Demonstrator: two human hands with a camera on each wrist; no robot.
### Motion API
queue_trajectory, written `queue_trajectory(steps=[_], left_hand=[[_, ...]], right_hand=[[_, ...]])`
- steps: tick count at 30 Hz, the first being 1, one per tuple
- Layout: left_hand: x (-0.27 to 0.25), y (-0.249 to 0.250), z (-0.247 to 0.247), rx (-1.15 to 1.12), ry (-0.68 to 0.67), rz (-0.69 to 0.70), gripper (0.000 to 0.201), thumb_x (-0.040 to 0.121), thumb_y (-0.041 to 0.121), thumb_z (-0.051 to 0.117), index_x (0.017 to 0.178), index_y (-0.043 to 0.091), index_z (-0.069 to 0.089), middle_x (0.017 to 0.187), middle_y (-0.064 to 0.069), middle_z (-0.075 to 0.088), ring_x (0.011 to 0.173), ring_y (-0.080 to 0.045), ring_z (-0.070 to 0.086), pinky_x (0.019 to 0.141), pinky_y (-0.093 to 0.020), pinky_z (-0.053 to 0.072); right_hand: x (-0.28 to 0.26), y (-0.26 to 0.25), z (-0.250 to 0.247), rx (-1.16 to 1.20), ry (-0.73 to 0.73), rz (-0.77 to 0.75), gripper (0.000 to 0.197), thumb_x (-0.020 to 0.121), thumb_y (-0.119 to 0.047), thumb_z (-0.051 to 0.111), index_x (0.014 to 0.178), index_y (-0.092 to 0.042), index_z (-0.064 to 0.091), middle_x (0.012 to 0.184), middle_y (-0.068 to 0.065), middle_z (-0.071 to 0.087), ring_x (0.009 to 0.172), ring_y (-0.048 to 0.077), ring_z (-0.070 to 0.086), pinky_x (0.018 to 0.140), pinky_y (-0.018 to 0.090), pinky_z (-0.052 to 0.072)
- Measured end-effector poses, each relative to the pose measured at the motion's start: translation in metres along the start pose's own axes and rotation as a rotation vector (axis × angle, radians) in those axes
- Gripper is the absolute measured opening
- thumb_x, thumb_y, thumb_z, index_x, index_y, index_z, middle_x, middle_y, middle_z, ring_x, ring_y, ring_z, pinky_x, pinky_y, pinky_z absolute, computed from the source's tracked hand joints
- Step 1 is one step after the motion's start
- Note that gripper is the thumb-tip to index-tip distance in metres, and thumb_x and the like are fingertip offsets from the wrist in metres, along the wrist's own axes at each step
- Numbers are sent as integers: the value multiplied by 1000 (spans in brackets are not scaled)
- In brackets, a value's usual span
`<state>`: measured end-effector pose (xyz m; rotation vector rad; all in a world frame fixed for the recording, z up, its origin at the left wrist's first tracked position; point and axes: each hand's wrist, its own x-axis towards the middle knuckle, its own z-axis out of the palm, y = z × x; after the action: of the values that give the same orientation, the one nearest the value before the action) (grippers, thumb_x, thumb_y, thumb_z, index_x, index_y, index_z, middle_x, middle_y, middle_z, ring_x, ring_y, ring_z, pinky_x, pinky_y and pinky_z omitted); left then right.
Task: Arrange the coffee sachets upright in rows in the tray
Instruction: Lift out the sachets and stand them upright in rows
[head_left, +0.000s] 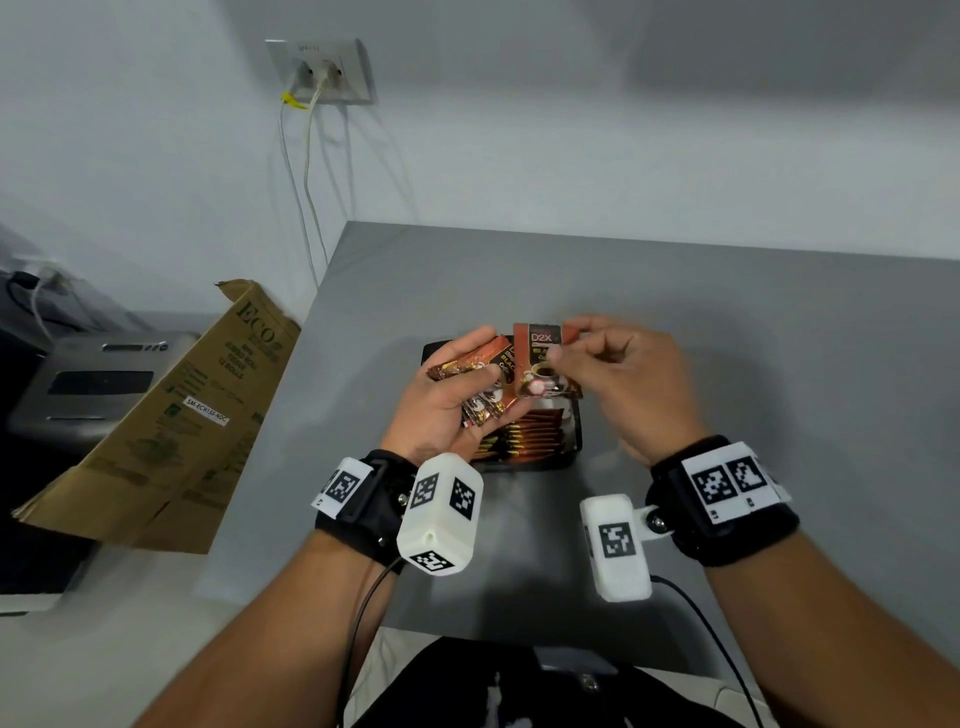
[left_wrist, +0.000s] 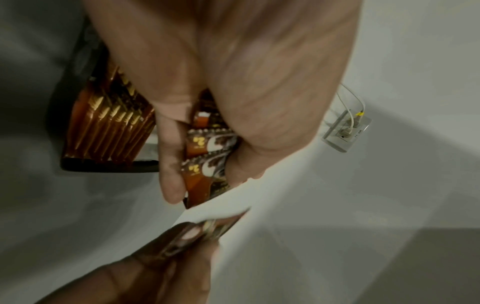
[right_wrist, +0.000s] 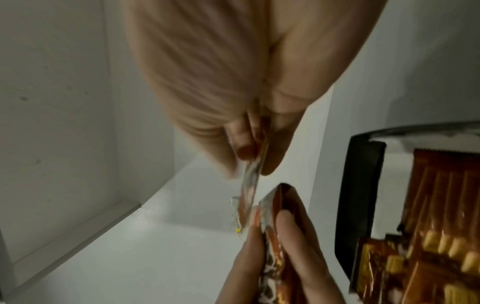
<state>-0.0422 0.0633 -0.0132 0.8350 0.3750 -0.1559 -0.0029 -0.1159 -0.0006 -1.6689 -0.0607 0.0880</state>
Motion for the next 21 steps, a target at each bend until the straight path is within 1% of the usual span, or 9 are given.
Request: queue_trajectory(steps=[2,5,7,9,11,13,16,19,21], left_hand=[[0,0,0,14,26,29,39,88,-10,57,122,9,62,117,-13,70,83,-33,73,60,-39,61],[2,-1,2,22,52,90,39,87,-12,59,119,11,62,109,-8,73,77,-29,73,56,-36,60],[4,-1,4,2,65,128,38,87,-13,58,114,12,62,103,-6,73,75,-28,73,55,-36,59],[6,-3,5,-8,82,161,38,86,-14,59,110,15,62,101,-6,72,77,-27,72,57,-36,59],[7,-5,7,-1,89,175,39,86,-14,58,109,18,62,101,-6,71,79,-23,71,58,-34,58],[7,-7,9,13,66,170,39,88,-13,56,112,18,62,102,-7,71,79,-22,69,58,-31,58],[3,-6,9,19,10,141,31,90,-4,57,113,15,64,106,-11,70,86,-26,68,66,-35,58],[-1,-1,5,6,-50,83,23,85,10,60,108,11,64,106,-20,68,85,-36,68,71,-45,59],[-3,2,3,23,-68,49,16,85,9,59,101,11,62,101,-20,69,83,-38,70,71,-47,60]], right_hand=[[0,3,5,21,52,44,29,70,4,83,74,-16,62,88,0,70,78,16,67,73,36,56],[1,3,14,298,36,218,41,73,15,75,97,-14,59,94,11,66,82,24,67,76,40,57],[2,-1,20,473,9,351,31,80,14,69,105,-5,62,94,13,70,80,24,71,72,35,59],[0,-3,28,558,-31,427,13,88,10,62,94,-1,63,83,14,72,73,24,70,66,34,59],[-1,-2,36,609,-75,463,9,92,7,58,93,-1,62,85,16,71,75,25,68,71,36,59],[-1,-1,41,609,-99,476,13,92,8,57,100,-2,62,89,17,70,76,26,67,74,38,56],[1,-4,39,516,-37,437,20,89,12,58,91,-8,61,84,13,68,72,23,66,71,38,55],[5,-9,31,279,26,295,24,87,11,60,92,-12,61,91,13,70,76,20,67,71,35,56],[8,-12,25,123,16,178,26,87,10,63,96,-14,61,96,13,70,78,17,67,68,30,56]])
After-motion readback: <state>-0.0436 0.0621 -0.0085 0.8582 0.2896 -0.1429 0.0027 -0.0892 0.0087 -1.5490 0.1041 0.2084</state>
